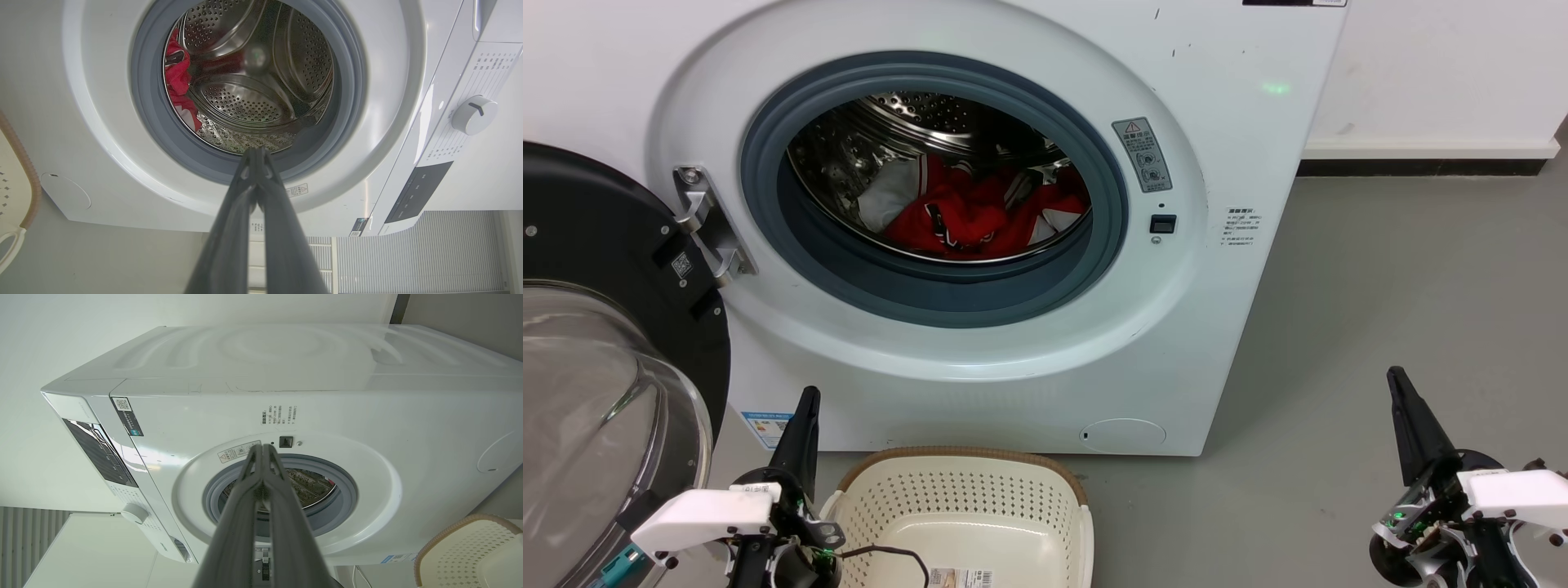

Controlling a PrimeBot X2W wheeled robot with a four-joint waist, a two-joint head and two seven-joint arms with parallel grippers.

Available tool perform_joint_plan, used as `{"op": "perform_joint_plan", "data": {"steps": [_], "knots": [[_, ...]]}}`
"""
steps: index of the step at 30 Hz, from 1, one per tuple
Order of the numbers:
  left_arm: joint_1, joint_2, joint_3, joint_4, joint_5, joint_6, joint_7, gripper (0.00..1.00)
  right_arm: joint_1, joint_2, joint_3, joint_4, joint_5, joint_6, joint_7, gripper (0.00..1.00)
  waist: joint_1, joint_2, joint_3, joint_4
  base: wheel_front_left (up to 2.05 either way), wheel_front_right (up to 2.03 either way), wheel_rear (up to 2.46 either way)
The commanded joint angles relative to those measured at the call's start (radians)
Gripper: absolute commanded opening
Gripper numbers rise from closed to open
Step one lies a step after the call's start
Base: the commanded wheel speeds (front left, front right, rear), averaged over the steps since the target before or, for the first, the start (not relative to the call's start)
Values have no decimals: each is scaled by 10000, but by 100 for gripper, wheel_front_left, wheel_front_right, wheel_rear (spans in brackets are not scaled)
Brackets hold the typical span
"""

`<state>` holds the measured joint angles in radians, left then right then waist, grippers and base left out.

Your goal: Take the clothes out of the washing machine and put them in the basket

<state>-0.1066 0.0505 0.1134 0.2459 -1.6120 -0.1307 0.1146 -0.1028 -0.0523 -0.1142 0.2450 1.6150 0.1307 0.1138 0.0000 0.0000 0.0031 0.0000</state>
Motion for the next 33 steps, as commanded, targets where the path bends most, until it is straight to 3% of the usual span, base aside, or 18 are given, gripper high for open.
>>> {"op": "perform_joint_plan", "data": {"steps": [1, 19, 20, 33], "knots": [[-53, -13, 26, -5, -19, -17, 17, 0, -120, 33, 6, 14, -46, 0, 0, 0, 0, 0, 0, 0, 0, 0, 0], [-53, -13, 26, -5, -19, -17, 17, 0, -120, 33, 6, 14, -46, 0, -1, 0, 0, 0, 0, 0, 0, 0, 0], [0, 0, -1, -1, 0, 0, 0, 100, 0, 0, 0, -1, 0, 0, -1, 100, 0, 0, 0, 0, 0, 0, 0], [-296, -3, -699, -204, 784, 0, -679, 100, 261, 5, 252, -546, -672, 0, -675, 100, 0, 0, 27, -37, 0, 0, 0]]}}
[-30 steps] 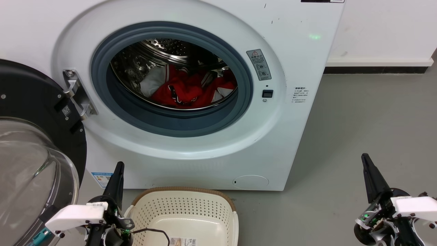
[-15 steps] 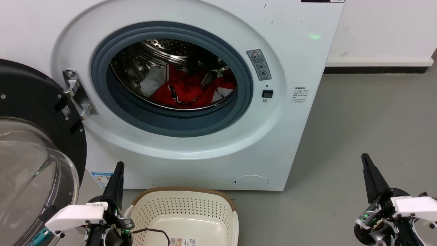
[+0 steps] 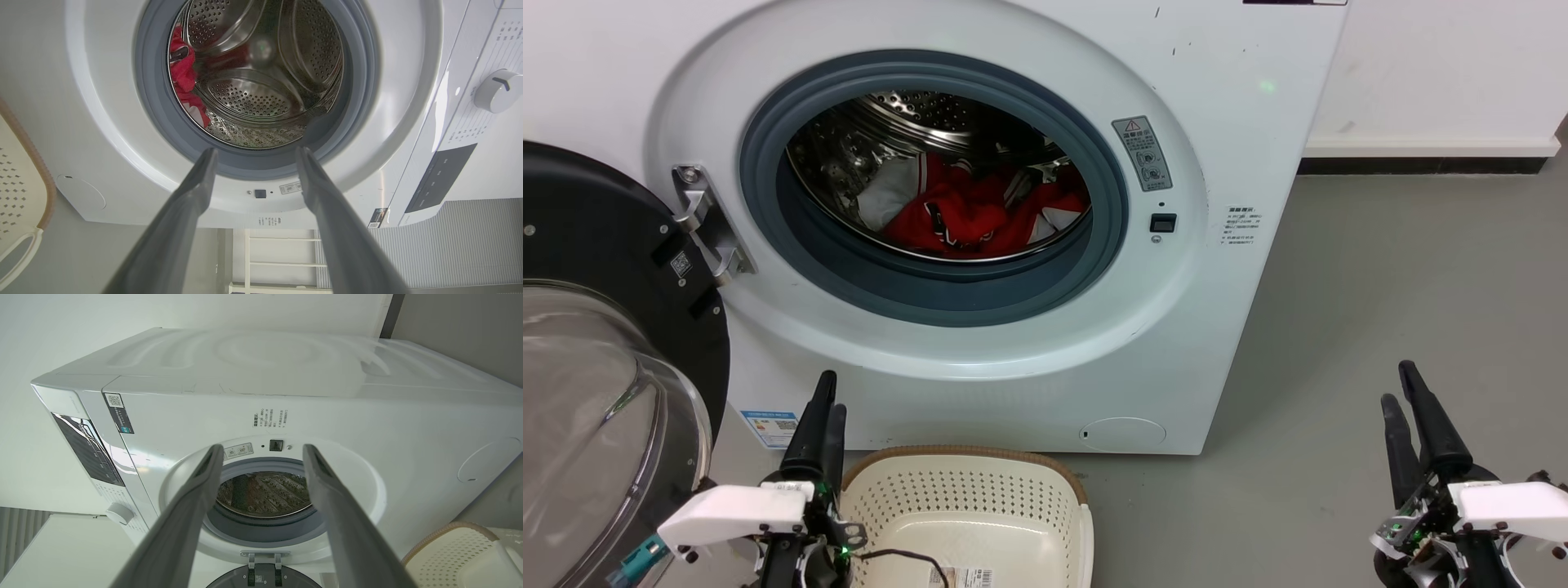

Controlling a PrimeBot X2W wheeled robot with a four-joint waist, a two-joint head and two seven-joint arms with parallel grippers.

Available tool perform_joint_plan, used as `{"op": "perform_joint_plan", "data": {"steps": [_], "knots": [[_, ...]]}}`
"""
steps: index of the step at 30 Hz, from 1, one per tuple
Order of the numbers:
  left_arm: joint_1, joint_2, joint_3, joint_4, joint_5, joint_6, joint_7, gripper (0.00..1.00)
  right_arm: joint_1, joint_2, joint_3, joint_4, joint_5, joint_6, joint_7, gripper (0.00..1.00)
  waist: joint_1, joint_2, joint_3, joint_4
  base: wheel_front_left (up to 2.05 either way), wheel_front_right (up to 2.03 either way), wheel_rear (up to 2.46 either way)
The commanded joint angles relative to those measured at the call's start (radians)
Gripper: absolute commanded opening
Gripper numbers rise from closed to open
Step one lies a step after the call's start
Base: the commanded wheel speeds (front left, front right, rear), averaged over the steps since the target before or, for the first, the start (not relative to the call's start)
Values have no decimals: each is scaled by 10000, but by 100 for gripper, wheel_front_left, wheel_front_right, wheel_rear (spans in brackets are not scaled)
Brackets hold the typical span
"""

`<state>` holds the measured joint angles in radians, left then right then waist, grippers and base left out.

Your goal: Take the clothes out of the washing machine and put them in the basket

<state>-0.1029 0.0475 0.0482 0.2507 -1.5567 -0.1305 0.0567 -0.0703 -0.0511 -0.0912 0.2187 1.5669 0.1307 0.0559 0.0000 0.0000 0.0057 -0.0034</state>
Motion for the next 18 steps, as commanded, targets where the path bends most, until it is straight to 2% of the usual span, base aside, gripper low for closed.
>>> {"op": "perform_joint_plan", "data": {"steps": [1, 7, 18], "knots": [[-344, 28, -62, -300, 386, -2, -145, 100, -51, -7, 29, -338, -319, 0, -142, 100, 0, 0, 1, -5, 0, 0, 0], [-393, 29, -139, -551, 1434, -2, -372, 100, 20, -6, 45, -636, -1248, 0, -365, 100, 0, 0, -3, -5, 0, 0, 0], [-487, 30, -351, -866, 4023, 55, -819, 100, 181, -4, 143, -1291, -4133, 0, -815, 100, 0, 0, -13, 25, 0, 0, 0]]}}
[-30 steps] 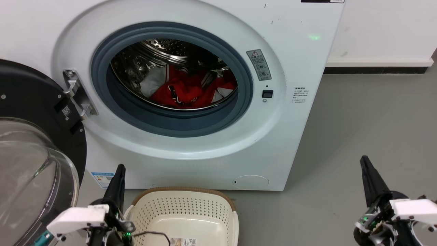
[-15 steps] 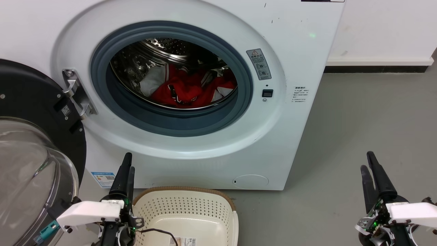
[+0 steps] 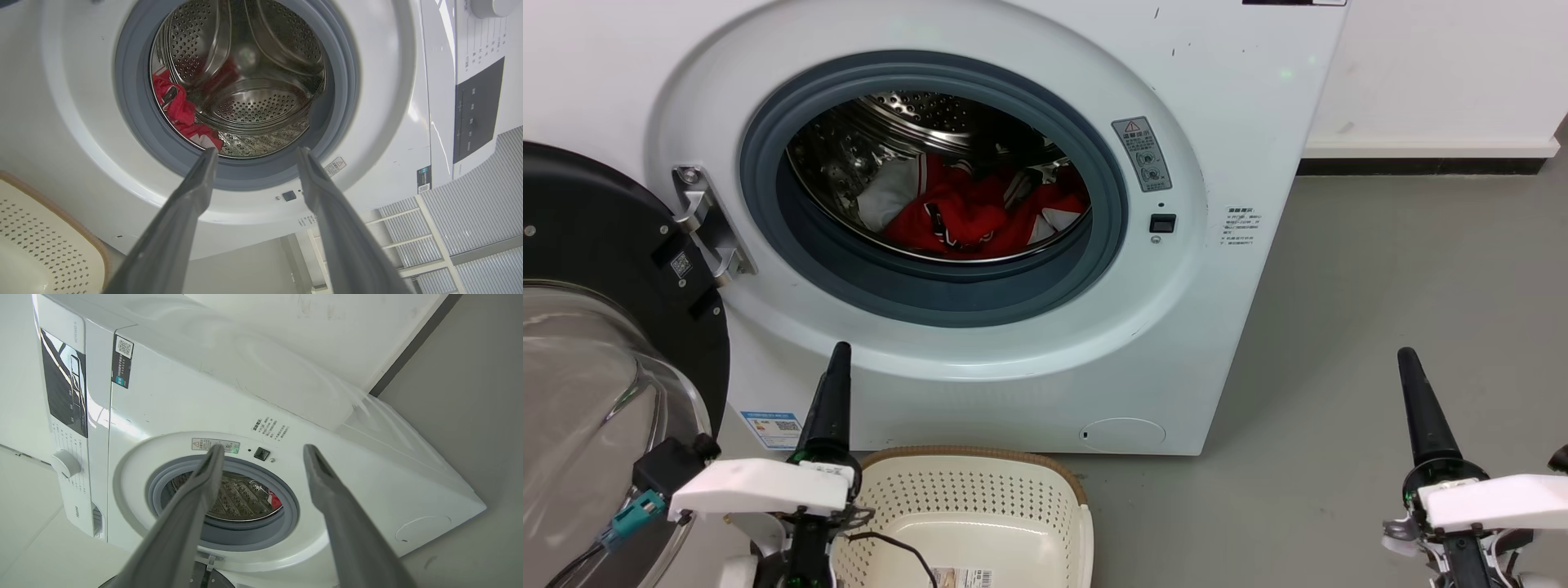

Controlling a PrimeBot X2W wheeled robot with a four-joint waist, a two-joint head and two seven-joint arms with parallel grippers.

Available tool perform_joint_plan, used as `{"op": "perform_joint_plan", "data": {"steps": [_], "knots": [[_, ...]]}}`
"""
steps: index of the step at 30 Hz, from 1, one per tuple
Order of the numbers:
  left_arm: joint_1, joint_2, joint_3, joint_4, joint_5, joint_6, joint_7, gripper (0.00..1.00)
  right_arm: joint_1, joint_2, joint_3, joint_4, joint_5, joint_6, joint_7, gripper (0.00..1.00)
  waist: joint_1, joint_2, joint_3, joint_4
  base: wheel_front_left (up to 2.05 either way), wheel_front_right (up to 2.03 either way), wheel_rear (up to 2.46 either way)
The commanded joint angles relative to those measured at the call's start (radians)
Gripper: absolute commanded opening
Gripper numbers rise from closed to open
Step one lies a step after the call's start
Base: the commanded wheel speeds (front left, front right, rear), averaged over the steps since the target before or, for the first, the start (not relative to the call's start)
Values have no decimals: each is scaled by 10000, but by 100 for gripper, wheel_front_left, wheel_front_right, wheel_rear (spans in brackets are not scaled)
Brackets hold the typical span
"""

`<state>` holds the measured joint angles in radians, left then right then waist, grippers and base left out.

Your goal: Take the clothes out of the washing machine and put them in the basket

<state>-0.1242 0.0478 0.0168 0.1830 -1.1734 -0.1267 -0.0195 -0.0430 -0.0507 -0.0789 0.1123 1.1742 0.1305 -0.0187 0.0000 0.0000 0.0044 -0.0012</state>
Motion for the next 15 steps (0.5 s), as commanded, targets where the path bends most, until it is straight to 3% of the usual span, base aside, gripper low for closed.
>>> {"op": "perform_joint_plan", "data": {"steps": [1, 15], "knots": [[-283, 27, -70, -199, 404, 29, -95, 100, -81, -8, 42, -271, -480, 2, -108, 100, 0, 0, 1, 6, 0, 0, 0], [-381, 28, -597, -226, 3098, 326, -595, 100, 183, -5, 229, -685, -3682, 3, -603, 100, 0, 0, -31, 89, 0, 0, 0]]}}
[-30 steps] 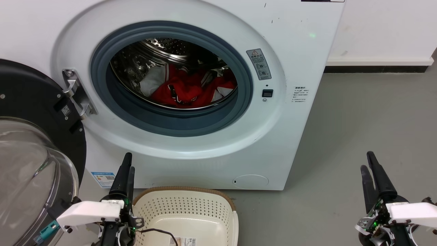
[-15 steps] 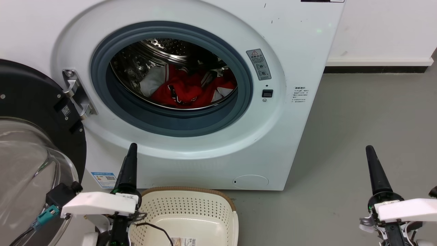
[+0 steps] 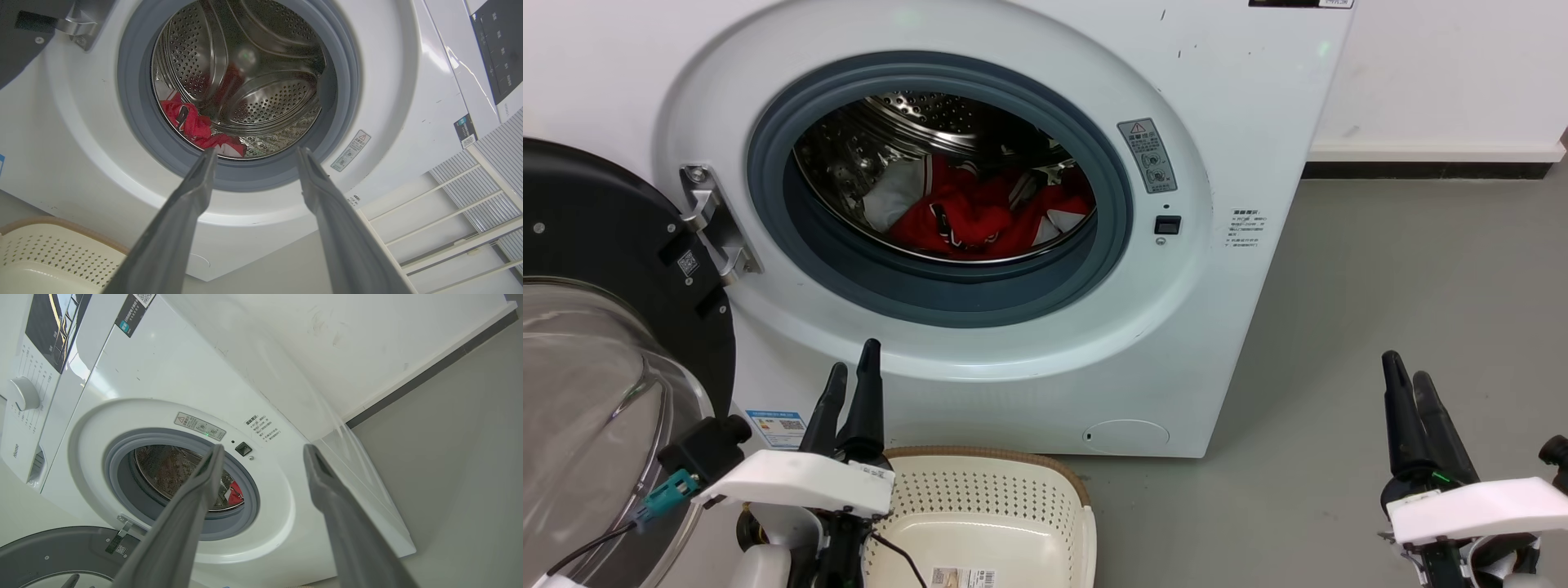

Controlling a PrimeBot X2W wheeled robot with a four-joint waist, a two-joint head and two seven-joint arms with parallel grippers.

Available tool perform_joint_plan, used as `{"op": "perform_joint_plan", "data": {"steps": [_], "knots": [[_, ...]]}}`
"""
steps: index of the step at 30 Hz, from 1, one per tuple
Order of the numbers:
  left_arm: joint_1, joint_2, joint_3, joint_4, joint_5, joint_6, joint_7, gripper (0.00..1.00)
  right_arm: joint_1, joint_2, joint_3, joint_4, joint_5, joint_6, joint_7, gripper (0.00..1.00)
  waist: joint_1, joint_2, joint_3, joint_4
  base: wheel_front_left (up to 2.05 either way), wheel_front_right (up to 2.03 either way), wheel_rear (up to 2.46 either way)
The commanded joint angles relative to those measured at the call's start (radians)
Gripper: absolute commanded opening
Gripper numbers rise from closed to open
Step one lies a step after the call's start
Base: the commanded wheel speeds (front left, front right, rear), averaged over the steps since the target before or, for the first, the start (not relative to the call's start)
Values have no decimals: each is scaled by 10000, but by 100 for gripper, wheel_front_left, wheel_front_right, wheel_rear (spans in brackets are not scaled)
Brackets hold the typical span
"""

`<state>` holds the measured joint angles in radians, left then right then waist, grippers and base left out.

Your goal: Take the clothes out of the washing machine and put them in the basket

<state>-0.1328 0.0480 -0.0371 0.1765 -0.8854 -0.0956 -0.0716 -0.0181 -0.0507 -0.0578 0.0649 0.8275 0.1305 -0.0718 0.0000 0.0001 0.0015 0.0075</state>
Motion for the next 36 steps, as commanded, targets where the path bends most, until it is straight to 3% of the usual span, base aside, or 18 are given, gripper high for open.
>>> {"op": "perform_joint_plan", "data": {"steps": [1, 36], "knots": [[-304, 27, -87, -153, 392, 35, -103, 100, -49, -5, 32, -226, -406, 3, -107, 100, 0, -1, -4, 8, 0, 0, 0], [-592, 29, -722, 395, 4847, 483, -1084, 100, 319, 1, 323, -473, -5297, 2, -829, 100, 0, -1, 29, 149, 0, 0, 0]]}}
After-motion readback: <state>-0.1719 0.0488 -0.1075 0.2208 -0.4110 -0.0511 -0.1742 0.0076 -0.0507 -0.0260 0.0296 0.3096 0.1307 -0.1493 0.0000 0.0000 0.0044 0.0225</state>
